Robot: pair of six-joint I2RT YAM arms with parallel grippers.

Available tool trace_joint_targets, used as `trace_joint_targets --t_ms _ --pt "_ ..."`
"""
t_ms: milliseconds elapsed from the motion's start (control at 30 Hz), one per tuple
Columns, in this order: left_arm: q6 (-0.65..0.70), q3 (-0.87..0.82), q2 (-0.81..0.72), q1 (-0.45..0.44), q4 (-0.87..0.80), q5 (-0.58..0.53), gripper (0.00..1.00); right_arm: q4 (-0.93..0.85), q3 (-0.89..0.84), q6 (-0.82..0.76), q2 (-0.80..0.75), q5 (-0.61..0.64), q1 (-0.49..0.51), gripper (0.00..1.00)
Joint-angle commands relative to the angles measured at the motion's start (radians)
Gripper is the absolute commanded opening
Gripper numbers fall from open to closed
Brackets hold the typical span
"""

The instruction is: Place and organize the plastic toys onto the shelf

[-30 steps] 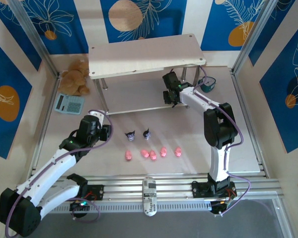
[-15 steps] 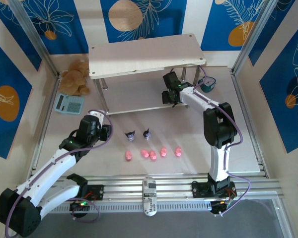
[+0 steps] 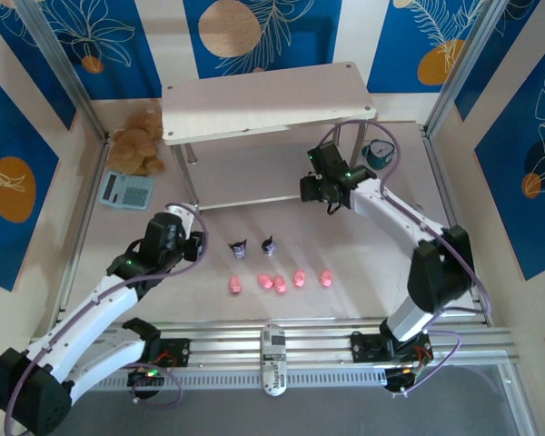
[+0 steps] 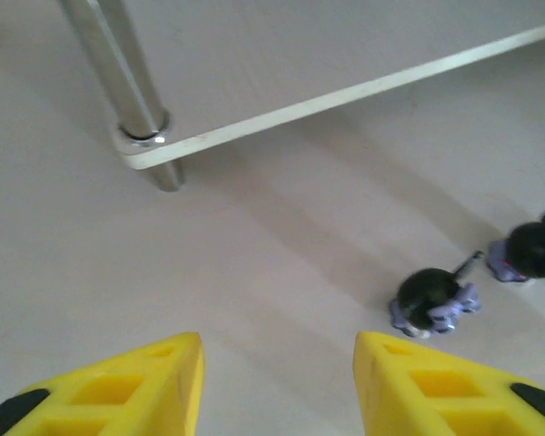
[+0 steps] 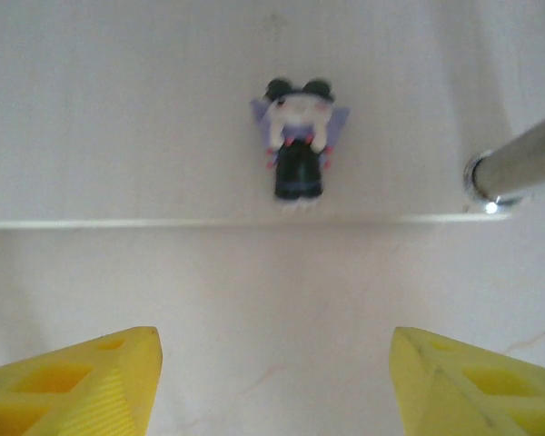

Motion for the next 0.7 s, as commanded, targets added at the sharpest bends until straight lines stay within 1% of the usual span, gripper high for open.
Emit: trace_joint_targets --t_ms 0,67,133,267,500,667 --pt "0.008 -0.004 0.003 -0.07 0.001 0.073 0.49 -0.082 -0.077 0.066 -0.075 -0.054 0.013 0.68" --pt "0.013 -0.011 0.02 -0.12 0.02 0.075 0.51 -0.1 -0.103 0.086 -0.102 -0.073 0.019 0.68" --pt "0.014 -0.031 0.045 -0.147 0.064 0.093 0.54 -0.107 -0.12 0.102 -0.125 -0.09 0.027 0.68" --pt "0.014 -0.059 0.106 -0.151 0.162 0.143 0.55 -0.109 -0.119 0.11 -0.148 -0.11 0.039 0.68" --pt "0.06 -0.046 0.258 -0.151 0.225 0.22 0.58 -0.107 -0.116 0.11 -0.183 -0.114 0.045 0.68" --pt "0.065 -0.036 0.324 -0.148 0.27 0.226 0.6 -0.107 -0.129 0.111 -0.202 -0.113 0.043 0.68"
